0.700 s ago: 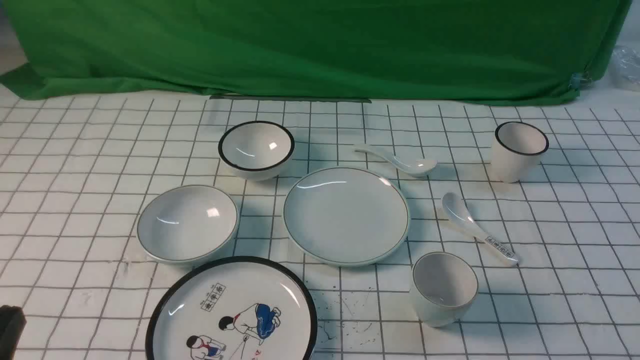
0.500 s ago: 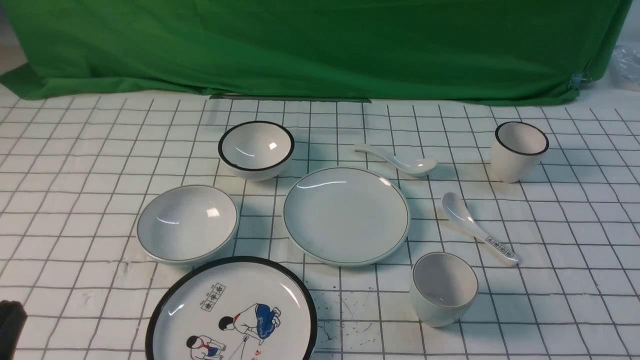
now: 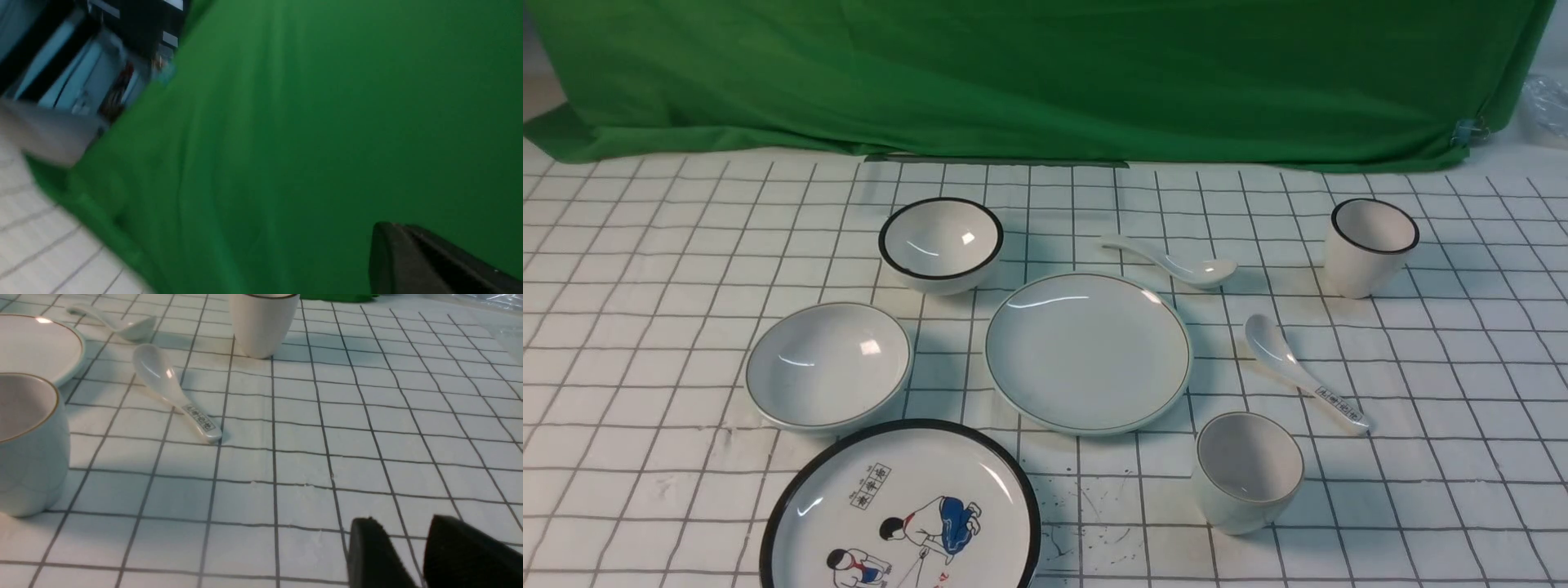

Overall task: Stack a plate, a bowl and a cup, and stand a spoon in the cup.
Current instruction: Use the left arm to grab a blue rice bowl

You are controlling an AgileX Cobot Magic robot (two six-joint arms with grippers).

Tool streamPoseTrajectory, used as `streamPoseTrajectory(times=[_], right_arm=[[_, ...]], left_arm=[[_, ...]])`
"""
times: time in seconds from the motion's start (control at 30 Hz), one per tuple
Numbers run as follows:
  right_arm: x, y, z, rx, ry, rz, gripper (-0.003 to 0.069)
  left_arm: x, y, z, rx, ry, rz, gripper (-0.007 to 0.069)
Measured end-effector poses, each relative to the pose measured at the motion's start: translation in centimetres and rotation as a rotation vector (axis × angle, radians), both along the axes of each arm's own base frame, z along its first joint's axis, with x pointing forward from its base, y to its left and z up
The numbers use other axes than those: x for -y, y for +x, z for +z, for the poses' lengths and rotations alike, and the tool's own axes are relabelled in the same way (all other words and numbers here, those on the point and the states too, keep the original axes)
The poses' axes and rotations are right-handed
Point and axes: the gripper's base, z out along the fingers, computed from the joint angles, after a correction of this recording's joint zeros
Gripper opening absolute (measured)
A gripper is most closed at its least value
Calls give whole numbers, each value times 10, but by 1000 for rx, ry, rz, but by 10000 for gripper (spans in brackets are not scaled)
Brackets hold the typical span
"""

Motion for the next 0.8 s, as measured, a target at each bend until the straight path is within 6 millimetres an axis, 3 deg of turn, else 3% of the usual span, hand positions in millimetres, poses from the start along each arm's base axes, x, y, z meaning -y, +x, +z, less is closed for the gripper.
streamPoseTrajectory(times=[0.1,0.17,0.23,0.33,0.37,0.47,0.53,0.57,0.6,0.7,0.8], right_arm=[[-3,2,9,102,174,-17,240],[-4,4,17,194,480,-54,240],[-4,4,24,261,765,-93,240],[-3,4,28,306,961,-118,240],[-2,4,29,319,1019,-125,240],[-2,4,30,329,1061,-129,240],[-2,4,30,333,1073,-130,240],[-2,4,30,333,1073,-130,240],[-1,4,31,345,1080,-130,240],[0,4,35,381,1069,-121,214],[-8,1,56,268,918,-46,95]], left_arm=[[2,-17,43,225,25,-8,4],[12,-27,85,226,150,-59,4],[21,-22,112,49,247,-126,4],[27,-1,126,-242,303,-200,4],[29,16,133,-445,341,-244,4],[34,56,123,-874,429,-349,4],[36,88,102,-1162,500,-444,4],[36,91,100,-1176,497,-448,4],[37,111,82,-1323,540,-509,4],[37,143,55,-1462,587,-572,4],[38,171,35,-1526,597,-598,4]])
